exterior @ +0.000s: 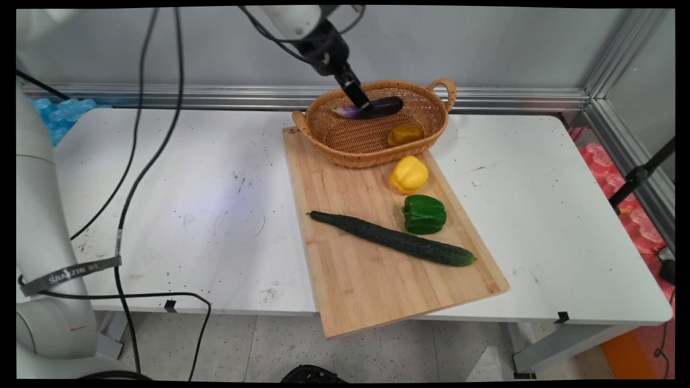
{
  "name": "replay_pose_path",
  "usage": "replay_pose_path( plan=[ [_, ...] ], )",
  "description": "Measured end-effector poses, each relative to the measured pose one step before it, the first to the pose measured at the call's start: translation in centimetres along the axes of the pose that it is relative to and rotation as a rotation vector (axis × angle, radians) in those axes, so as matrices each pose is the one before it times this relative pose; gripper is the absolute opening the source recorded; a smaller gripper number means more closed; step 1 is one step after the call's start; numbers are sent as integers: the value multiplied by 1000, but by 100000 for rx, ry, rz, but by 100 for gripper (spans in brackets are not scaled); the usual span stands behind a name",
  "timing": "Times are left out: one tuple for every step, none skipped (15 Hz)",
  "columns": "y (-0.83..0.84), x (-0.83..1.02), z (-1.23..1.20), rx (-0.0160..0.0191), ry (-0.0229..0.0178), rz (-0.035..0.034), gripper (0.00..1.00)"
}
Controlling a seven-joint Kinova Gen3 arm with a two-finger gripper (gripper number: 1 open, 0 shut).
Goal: Pick up the potato from the vegetable basket
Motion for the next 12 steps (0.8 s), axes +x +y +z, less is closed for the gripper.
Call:
replay_pose_path(
  plan=[
    [-280,279,1134,-210,-255,221,100],
    [-155,228,794,-240,-125,250,100],
    [-216,323,1145,-388,-232,409,100],
    [-149,278,1016,-457,-312,383,100],
    [-197,271,1119,-467,-356,423,100],
    [-191,213,1049,-489,-369,432,100],
    [-226,352,1392,-719,-456,758,100],
    [-169,247,974,-532,-326,583,100],
    [-154,260,944,-582,-332,494,100],
    [-184,295,1055,-637,-395,549,100],
    [-170,223,830,-496,-355,391,100],
    [-117,209,669,-437,-274,350,100]
  ],
)
